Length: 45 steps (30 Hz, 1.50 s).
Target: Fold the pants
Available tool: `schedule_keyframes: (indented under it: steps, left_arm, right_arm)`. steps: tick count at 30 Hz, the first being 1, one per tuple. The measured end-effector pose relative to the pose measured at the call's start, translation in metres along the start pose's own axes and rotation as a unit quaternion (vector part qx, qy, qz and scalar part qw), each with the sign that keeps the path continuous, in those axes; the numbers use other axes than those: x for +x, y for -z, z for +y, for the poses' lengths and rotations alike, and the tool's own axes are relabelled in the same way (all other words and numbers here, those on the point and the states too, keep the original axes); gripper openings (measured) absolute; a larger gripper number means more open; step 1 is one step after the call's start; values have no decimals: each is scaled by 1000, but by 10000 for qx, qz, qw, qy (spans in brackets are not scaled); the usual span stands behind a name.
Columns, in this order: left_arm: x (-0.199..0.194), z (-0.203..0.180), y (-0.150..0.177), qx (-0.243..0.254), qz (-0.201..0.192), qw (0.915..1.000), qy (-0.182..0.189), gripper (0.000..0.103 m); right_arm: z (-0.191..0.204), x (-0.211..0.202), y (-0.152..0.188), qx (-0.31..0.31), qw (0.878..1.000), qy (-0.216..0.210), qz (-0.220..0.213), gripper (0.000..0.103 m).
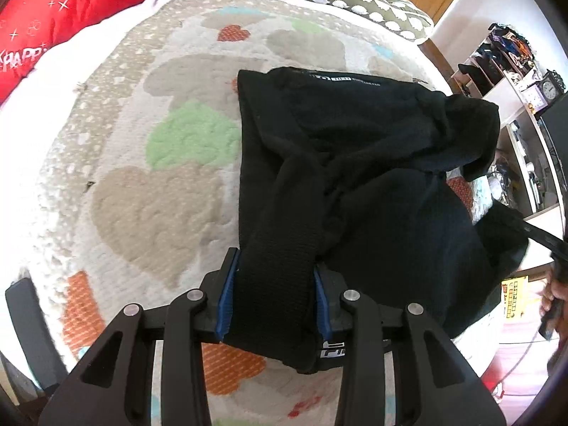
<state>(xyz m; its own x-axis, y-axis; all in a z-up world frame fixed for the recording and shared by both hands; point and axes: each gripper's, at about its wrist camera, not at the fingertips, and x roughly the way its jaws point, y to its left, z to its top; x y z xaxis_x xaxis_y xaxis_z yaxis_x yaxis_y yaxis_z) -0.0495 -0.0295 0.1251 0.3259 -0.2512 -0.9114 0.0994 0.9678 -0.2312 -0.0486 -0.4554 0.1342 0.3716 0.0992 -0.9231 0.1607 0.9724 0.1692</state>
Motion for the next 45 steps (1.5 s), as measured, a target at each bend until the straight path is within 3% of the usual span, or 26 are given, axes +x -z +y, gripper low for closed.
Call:
schedule_keyframes:
  steps: [4,9,12,16,22,25,26,29,35,40,45]
  left_arm:
    - [-3,15,12,11,126,9998,-170,34]
    - [28,20,15,69,300,9987,-398,35]
    - [32,20,20,70,293,9985,-457,35]
    - [30,7,9,29,198,9990,-402,35]
    - [34,15,16,-29,253,9991,-352,35]
    - [44,19,19,-146,229,9990,-341,37]
    - [45,21,19,-166,227,9991,-326,37]
    - [48,21,23,-162,222,9991,-331,43]
    - [31,30,23,-341,209,9980,-484,55]
    - [12,31,19,-439,21,9969,-658,56]
    - [2,24,11,-469,-166,9968,-618,60]
  right_arm:
    - [-33,3,25,633,9972,379,142,16]
    - [-65,35,40,1052,9909,743,401,16]
    - [-60,40,41,1071,9894,863,463,16]
    - [-56,7,36,929,9902,1030,131,16]
    - [-76,34,46,1085,9865,1106,532,16]
    - [-73,44,47,1020,9843,1306,613,26]
    - [-73,40,45,1028,9831,1379,632,34]
    - [-67,24,41,1020,9837,1398,481,40]
    - [-33,-8,22,777,9927,917,95,47]
    - [17,15,12,358,9987,220,274,47]
    - [65,44,13,-70,9984,-151,545,47]
